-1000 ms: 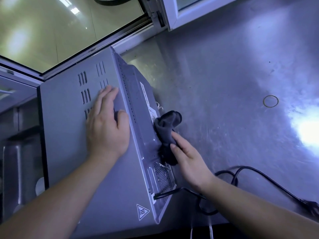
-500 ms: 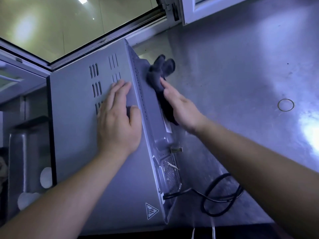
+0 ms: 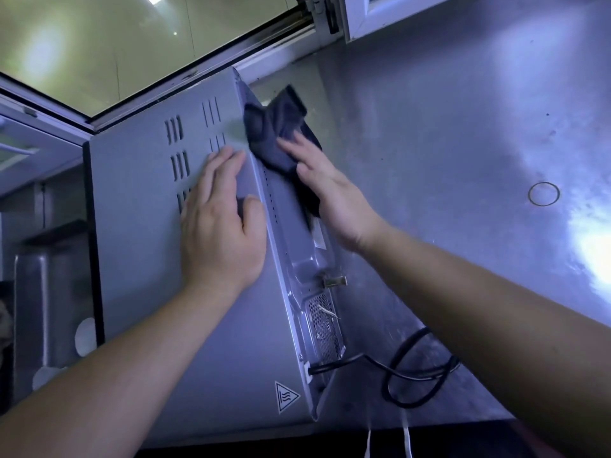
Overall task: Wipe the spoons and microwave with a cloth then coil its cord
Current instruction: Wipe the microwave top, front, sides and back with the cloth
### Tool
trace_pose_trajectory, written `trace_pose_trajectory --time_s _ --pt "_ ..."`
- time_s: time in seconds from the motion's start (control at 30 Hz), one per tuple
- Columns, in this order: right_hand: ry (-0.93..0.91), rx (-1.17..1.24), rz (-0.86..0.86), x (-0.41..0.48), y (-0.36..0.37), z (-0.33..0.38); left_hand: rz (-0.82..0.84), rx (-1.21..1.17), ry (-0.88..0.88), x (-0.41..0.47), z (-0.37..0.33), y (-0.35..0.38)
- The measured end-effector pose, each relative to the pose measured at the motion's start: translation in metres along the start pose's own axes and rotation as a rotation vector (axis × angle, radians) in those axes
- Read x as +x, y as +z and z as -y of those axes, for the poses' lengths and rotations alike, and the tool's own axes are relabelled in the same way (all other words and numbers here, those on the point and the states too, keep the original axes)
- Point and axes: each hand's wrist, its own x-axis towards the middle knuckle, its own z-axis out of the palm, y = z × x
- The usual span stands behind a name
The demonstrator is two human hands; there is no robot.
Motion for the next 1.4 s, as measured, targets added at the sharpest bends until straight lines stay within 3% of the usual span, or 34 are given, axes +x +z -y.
trace_pose_trajectory --time_s 0.23,0.47,0.7,0.9,1.1,1.23,1.4 --pt "-0.041 -0.098 0.041 -0.109 0.009 -0.018 -0.003 -0.008 0.007 -0.001 0.001 0.0" --pt "-0.158 -0.155 -0.005 -0.135 0.012 -0.024 -0.004 -0.021 -0.016 -0.001 0.0 -0.001" --pt "-0.182 -0.245 -0.181 -0.071 0.025 -0.009 -0.016 -0.049 0.013 -0.001 0.005 0.001" --pt "-0.12 -0.368 -0.037 0.026 0.012 0.012 -0.03 -0.014 0.022 -0.001 0.007 0.003" --pt "-0.036 -0.34 -0.057 0.089 0.009 0.027 -0.024 -0.024 0.025 0.0 0.007 0.003" --pt "-0.045 -0.298 -0.12 0.084 0.016 0.031 -0.035 -0.032 0.031 0.0 0.007 0.004" --pt "-0.148 -0.276 -0.114 0.004 0.022 0.008 -0.026 -0.02 0.043 0.0 0.006 0.002"
